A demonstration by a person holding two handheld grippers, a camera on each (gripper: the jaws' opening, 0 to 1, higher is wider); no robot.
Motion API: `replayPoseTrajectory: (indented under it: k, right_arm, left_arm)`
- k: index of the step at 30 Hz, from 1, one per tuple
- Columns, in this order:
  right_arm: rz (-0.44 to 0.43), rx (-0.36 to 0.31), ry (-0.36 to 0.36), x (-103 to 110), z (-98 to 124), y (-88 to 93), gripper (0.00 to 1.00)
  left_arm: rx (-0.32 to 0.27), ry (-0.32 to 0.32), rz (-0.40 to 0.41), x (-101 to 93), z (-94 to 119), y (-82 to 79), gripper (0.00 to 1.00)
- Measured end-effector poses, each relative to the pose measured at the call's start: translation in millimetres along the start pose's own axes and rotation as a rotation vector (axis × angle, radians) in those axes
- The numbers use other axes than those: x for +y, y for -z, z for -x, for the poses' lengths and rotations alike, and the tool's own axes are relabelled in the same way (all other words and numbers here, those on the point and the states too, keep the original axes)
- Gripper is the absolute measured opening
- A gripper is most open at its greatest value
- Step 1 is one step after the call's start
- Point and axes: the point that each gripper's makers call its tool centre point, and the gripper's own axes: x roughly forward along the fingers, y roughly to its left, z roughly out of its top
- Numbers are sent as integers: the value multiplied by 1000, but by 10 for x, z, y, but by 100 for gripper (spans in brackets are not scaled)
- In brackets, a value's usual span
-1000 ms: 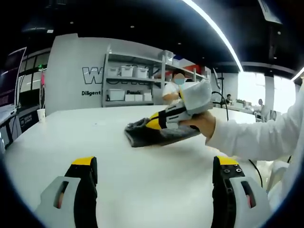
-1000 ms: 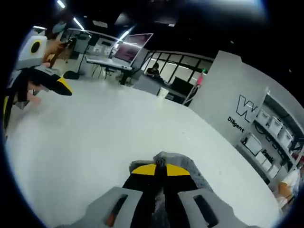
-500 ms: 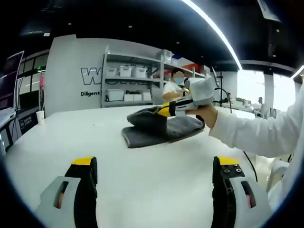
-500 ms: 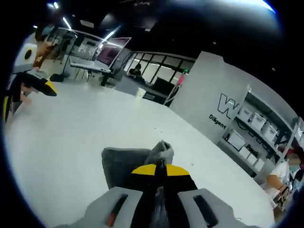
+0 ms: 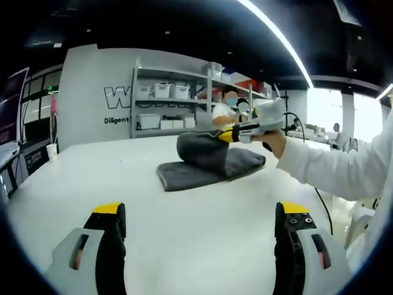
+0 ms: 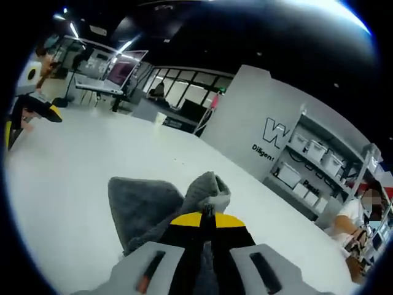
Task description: Open the folded towel by lifting each exposed corner and separating the folded layers until the towel lies flat within the target outline without major curled edges
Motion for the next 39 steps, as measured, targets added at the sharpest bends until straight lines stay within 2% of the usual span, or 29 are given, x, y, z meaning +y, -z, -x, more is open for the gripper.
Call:
replayPoseTrajectory:
  k: [7, 29, 39]
  right_arm:
    - [-1, 14, 32, -185, 108, 129, 0]
    - [-8, 113, 164, -947, 530, 749, 0]
    - [-25, 152, 218, -1222, 765, 1021, 0]
  left_arm:
    - [4, -1, 0, -20, -20, 3, 100]
    - [24, -2, -13, -103, -133, -14, 100]
    - [40, 10, -17, -173, -218, -7, 100]
